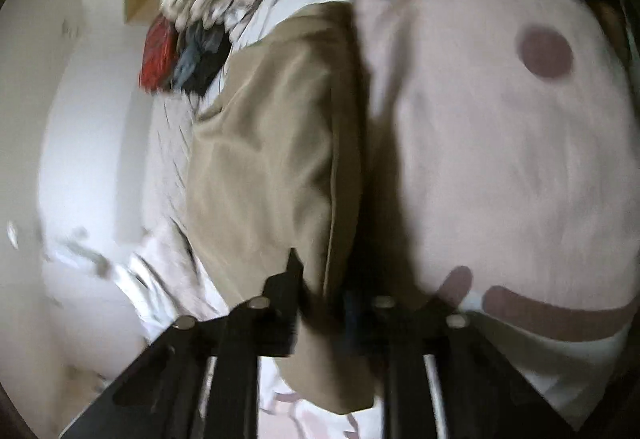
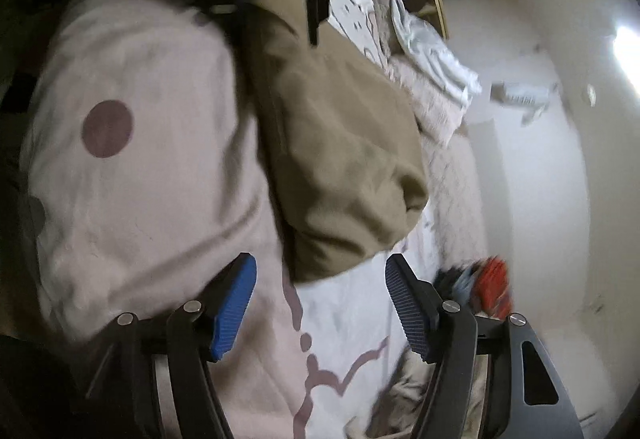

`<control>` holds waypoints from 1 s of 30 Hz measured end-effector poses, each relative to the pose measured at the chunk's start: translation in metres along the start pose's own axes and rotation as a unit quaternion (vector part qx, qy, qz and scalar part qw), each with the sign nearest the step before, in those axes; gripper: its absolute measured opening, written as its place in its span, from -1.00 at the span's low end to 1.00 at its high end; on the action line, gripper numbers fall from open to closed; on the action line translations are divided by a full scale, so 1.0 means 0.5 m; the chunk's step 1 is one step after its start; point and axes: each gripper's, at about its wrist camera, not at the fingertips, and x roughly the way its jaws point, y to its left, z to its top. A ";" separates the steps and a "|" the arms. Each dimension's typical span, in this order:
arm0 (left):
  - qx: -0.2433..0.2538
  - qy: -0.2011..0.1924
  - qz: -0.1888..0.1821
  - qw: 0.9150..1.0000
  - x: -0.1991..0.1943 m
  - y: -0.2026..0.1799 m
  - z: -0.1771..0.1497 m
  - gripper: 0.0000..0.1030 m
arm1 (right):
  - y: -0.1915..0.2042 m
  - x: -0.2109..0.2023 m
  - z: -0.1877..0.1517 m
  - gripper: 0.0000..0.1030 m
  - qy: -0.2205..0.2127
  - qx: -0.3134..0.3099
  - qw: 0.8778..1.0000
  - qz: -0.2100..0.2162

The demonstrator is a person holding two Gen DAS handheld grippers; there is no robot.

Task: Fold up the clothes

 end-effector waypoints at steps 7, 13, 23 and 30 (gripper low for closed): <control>-0.234 0.018 -0.145 0.961 0.028 0.162 0.018 -0.79 | -0.002 0.041 0.027 0.30 0.027 0.008 1.000 -0.014; -0.269 0.021 -0.177 0.947 0.031 0.173 0.005 -0.79 | -0.018 0.099 0.060 -0.44 0.077 0.057 0.995 -0.001; -0.233 0.037 -0.161 0.958 0.034 0.137 -0.017 -0.81 | -0.035 0.096 -0.009 -0.87 0.058 -0.063 0.996 -0.039; -0.122 0.007 -0.097 0.988 0.005 0.063 -0.012 -0.76 | 0.011 0.067 -0.090 -0.87 0.040 -0.128 0.991 -0.029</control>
